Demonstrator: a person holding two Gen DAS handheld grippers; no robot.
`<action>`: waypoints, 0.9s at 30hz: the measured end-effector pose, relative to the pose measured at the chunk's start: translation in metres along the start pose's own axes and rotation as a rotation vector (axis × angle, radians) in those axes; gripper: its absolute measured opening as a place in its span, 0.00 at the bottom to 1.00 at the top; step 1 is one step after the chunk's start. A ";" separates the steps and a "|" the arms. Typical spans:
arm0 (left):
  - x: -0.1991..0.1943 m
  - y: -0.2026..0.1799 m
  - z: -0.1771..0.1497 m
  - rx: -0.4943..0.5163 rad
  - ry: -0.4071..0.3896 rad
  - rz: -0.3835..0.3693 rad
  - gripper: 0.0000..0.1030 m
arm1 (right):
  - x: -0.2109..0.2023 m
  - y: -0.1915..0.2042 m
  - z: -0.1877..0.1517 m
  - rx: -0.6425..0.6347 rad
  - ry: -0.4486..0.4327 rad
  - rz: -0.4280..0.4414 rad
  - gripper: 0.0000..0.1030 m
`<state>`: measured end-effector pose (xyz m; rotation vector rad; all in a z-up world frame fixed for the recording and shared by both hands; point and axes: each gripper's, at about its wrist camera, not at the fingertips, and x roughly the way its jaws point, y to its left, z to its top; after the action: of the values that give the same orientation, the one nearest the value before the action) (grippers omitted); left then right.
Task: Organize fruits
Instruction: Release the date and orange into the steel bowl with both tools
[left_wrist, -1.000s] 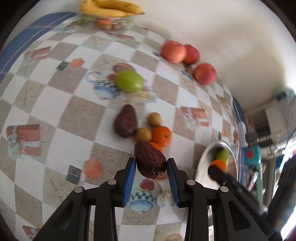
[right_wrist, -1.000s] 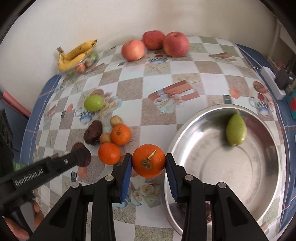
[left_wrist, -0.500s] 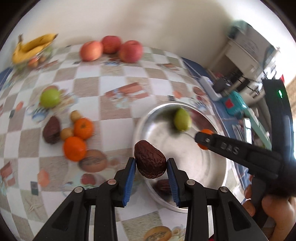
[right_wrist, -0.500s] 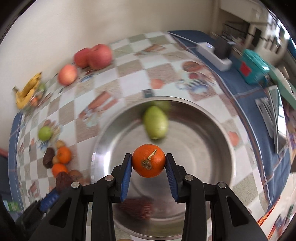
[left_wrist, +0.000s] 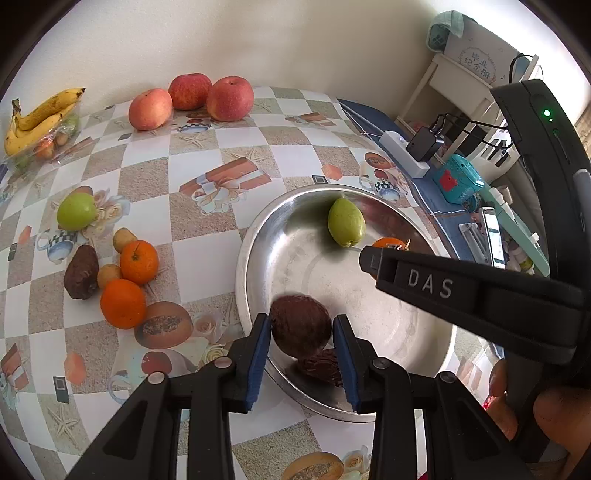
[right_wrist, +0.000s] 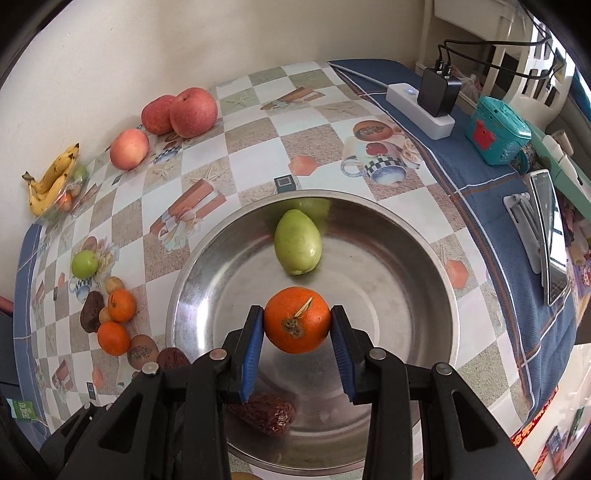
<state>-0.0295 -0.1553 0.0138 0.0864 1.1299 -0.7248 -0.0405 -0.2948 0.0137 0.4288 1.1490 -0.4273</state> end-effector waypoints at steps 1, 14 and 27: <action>0.000 0.000 0.000 0.000 0.002 0.001 0.38 | 0.000 0.000 0.000 -0.001 0.003 0.000 0.37; 0.003 0.015 0.001 -0.063 0.016 0.021 0.49 | 0.004 0.008 -0.002 -0.039 0.026 -0.017 0.48; 0.006 0.051 0.001 -0.205 0.046 0.111 0.81 | 0.008 0.010 -0.002 -0.062 0.043 -0.045 0.59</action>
<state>0.0019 -0.1196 -0.0056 -0.0080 1.2280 -0.5077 -0.0337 -0.2858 0.0070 0.3599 1.2126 -0.4224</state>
